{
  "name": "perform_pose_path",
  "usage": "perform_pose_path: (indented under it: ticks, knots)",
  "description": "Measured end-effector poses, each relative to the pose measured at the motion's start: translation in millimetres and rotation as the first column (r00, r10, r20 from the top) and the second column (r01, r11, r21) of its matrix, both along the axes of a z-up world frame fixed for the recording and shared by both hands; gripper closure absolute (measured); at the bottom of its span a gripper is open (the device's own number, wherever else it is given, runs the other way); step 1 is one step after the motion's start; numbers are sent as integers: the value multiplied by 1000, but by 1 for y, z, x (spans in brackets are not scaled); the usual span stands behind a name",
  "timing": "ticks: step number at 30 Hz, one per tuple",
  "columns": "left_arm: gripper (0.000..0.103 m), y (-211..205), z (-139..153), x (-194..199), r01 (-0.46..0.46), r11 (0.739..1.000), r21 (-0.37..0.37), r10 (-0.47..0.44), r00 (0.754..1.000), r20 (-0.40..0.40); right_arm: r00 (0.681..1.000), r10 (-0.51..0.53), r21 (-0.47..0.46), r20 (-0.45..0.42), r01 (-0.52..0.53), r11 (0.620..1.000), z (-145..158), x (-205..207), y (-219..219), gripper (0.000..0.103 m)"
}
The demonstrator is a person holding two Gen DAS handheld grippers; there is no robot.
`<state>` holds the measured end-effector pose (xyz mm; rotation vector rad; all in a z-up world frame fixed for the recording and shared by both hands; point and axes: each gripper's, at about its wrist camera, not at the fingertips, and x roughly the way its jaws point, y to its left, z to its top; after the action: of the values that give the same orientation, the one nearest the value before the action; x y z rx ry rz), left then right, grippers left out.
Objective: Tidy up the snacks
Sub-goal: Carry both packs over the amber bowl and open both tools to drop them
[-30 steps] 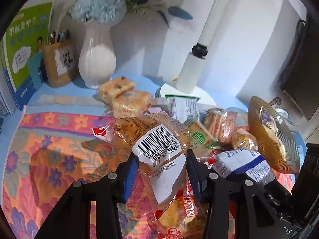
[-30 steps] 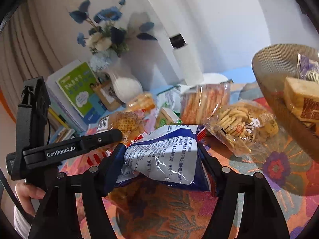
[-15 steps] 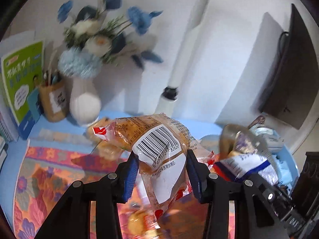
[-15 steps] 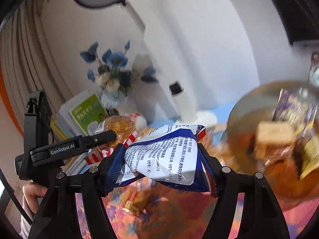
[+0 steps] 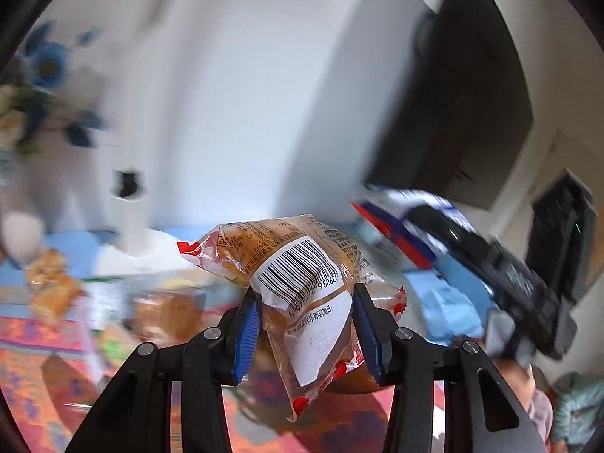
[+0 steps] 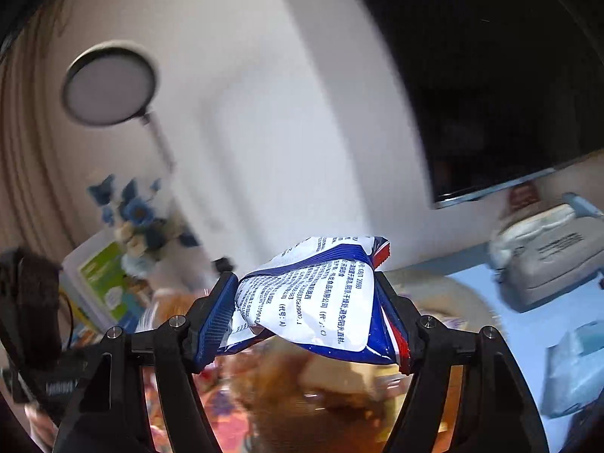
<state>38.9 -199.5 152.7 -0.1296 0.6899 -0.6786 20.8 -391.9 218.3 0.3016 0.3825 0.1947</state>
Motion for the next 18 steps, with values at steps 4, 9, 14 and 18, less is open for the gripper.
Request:
perform_pose_path:
  ticks: [4,9,14,18]
  knots:
    - [46,-48,-33,-3,107,994,31,-105,993,-53,998,-37,-15,-59,36,999,-19,9,-28,24]
    - [15,-61,-48,-1,55,986,155,-49,998,-47,972,-91,-86,-216,74,994,-48,16,-40,17]
    - [9,-45,-36,1,-9,986,164,12,1000,-17,979,-94,-31,-182,90,995,-41,4,-41,15]
    - [9,-9,-30,0,-75,979,191,75,997,4,984,-63,33,-169,69,997,-28,-1,-25,14]
